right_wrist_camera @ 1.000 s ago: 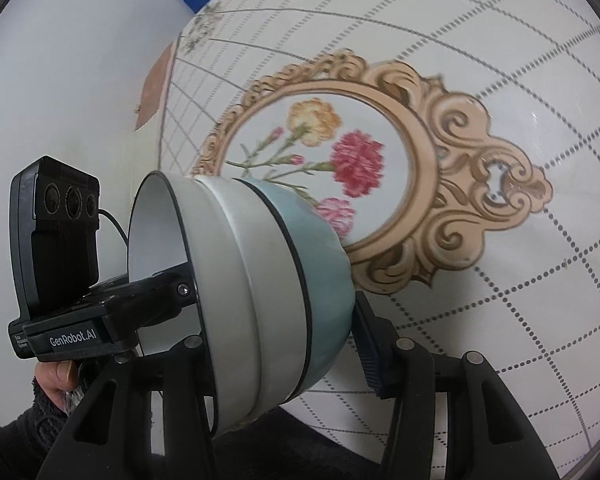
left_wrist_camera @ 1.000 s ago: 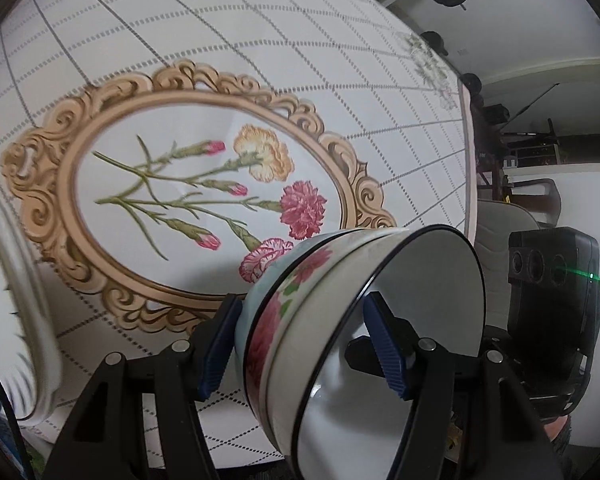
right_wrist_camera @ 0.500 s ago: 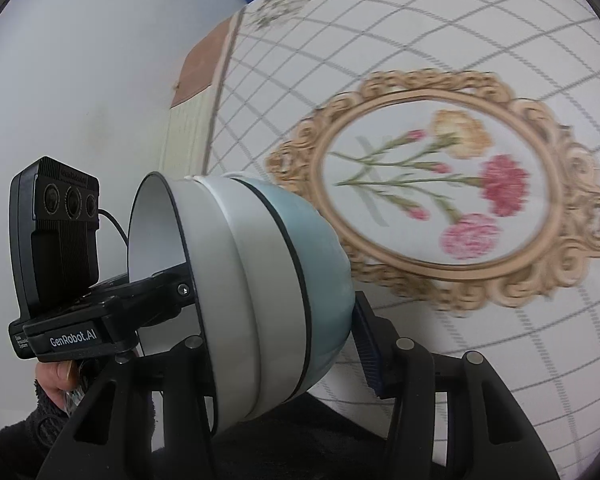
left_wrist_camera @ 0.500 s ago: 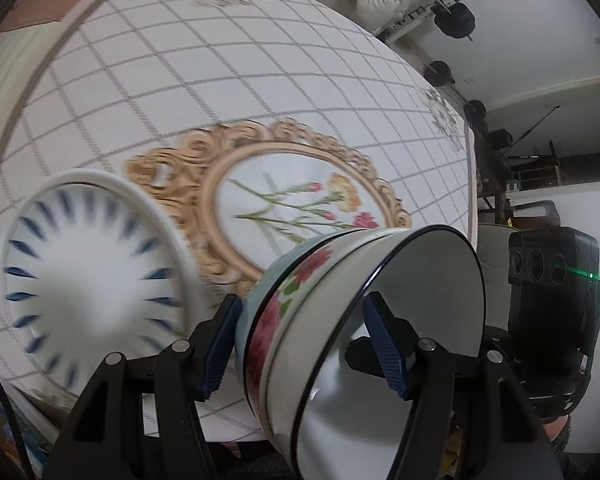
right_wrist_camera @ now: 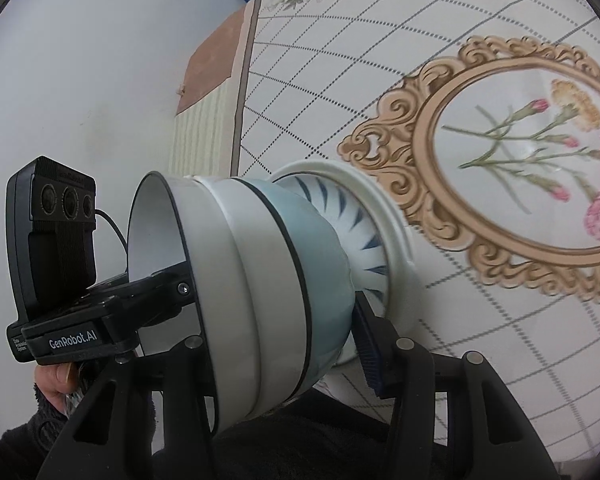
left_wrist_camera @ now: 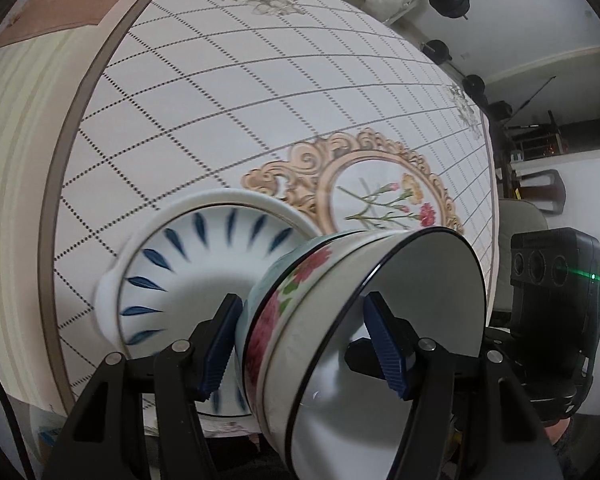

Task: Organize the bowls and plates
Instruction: 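Lower the bowl stack with both tools onto the center of the plate stack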

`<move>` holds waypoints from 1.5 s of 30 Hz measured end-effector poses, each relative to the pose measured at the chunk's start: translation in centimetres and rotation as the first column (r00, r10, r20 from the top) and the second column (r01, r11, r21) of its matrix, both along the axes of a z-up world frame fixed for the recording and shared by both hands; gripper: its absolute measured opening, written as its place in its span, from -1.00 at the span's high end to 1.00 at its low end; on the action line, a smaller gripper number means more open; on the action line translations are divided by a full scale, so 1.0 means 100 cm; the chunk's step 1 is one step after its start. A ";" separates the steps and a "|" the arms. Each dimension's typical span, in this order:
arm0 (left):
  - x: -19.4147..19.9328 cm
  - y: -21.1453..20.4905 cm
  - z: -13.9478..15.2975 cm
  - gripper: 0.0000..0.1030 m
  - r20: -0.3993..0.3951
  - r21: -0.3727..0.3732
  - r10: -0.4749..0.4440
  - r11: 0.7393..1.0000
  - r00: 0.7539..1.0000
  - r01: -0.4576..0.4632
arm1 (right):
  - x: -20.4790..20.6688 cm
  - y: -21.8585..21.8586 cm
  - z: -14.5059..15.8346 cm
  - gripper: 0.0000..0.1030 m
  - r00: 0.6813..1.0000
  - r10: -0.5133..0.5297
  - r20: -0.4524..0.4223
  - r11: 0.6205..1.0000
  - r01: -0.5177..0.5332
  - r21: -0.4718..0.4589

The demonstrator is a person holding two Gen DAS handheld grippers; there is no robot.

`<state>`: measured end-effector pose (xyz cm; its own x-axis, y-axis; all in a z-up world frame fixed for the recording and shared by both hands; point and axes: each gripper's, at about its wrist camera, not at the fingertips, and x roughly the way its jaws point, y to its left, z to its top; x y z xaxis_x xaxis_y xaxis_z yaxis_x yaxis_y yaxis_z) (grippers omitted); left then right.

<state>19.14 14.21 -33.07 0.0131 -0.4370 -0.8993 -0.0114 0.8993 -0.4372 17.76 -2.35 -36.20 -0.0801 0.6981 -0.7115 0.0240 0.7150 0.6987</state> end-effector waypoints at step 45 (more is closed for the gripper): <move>-0.001 0.026 -0.042 -0.14 -0.062 0.056 -0.045 0.997 0.997 0.049 | -0.004 0.038 -0.054 -0.07 0.996 -0.018 -0.091 0.998 0.013 -0.064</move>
